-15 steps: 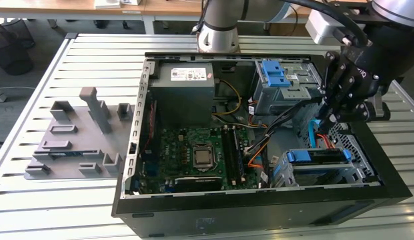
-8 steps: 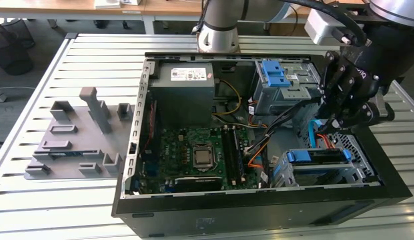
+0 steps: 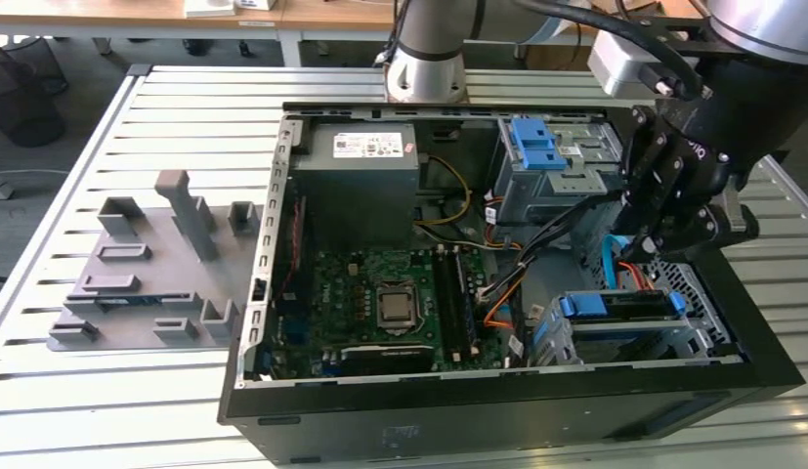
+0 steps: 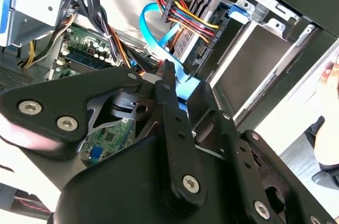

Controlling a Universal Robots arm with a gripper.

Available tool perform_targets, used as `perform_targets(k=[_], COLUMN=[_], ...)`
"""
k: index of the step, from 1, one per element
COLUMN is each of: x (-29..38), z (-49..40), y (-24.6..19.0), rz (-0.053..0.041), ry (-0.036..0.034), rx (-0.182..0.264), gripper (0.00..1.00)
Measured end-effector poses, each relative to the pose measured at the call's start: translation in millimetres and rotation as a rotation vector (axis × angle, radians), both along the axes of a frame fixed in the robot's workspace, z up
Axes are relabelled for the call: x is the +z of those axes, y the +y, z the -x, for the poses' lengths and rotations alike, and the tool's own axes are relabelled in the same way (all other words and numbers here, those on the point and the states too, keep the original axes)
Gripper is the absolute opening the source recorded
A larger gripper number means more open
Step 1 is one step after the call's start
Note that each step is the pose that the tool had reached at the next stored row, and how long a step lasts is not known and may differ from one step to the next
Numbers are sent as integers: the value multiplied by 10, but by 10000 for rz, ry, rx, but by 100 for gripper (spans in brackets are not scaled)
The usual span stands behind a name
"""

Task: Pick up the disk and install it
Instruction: 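Insert the second disk wire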

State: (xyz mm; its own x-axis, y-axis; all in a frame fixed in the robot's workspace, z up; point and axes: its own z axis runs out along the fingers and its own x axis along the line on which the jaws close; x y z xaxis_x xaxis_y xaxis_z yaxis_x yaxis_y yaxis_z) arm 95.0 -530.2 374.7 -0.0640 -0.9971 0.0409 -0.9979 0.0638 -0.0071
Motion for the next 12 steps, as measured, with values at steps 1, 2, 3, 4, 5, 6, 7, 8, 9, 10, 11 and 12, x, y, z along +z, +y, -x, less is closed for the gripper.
perform_targets(k=[1,2,3,4,5,6,7,8,9,10,11,12], x=[-14,-27,-37,-45,-52,-59,-64,-69,-70,-71,-73,-76], z=[0,0,0,0,0,0,0,0,0,0,0,0], y=[1,1,2,2,2,2,3,3,3,3,3,3], rz=[8,13,21,31,37,42,43,43,44,45,44,38], ry=[0,0,0,0,0,0,0,0,0,0,0,0], rx=[1,0,0,0,0,0,1,0,0,0,0,0], gripper=[37,37,37,35,35,29,23,23,23,17,17,17])
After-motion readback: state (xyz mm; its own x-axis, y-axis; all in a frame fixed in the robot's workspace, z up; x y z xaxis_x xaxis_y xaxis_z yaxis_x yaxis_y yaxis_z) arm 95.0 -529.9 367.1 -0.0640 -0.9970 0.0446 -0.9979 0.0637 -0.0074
